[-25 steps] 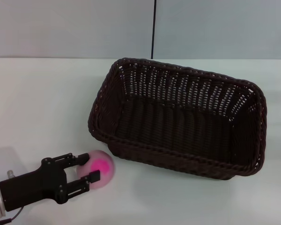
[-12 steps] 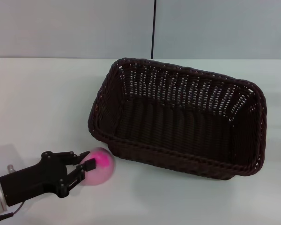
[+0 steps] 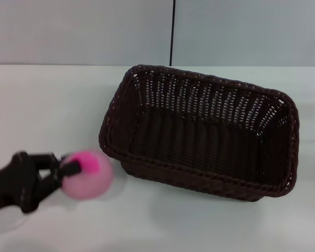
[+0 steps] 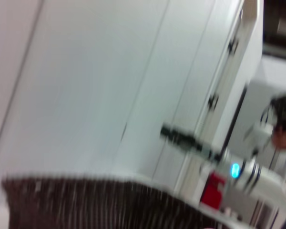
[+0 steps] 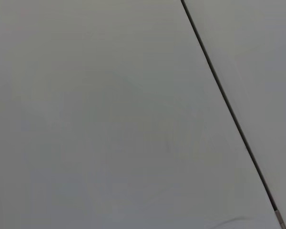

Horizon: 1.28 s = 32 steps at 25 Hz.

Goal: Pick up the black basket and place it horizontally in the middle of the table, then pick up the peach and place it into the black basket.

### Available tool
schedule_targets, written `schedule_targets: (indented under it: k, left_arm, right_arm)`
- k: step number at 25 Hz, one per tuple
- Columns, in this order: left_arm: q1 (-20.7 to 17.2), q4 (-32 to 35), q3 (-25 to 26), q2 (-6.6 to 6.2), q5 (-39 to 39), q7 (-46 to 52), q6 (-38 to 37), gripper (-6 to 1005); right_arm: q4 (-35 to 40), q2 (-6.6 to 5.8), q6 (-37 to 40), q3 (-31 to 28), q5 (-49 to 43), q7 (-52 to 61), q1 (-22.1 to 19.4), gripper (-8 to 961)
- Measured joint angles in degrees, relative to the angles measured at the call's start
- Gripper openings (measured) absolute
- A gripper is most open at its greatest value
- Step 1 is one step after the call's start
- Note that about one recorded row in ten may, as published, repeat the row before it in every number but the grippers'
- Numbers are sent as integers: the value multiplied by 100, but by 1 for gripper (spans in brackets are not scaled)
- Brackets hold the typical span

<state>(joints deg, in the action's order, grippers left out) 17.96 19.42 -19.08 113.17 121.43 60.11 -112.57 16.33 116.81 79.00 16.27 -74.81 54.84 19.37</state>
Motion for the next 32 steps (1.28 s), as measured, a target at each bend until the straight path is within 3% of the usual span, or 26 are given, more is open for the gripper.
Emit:
schedule_targets:
  k: [4,7,8,15,19,25,32]
  left_arm:
    - [346,-125,411,154,-66,340,-39,111]
    - [792,-187,421,444,-135,360,116,100]
    - [917,-253,411,485,-136,349,200,87]
    - [1574,-997,462,547,-153,299,1518,47]
    - [1607,-1188,517,549,-257,299,1936,158]
    - [1438,-1209,532,533,-563,-4,1826,360]
    - [624,-1770,730,540,-2061,-1908,1326,531]
  right_arm:
    - [0,0,-3,18,-1,-9,16,408]
    - [-31,0,-4,26,-1,-17,27,408]
    - [-44,0,-5,26,-1,-17,28,408]
    - [-106,34,-8,25,-27,-87,24,408]
    - [-153,65,-16,25,-37,-172,16,408]
    - [-216,79,-72,25,-42,-232,23,408]
    - [-227,145,-103,-150,23,-328,38,408]
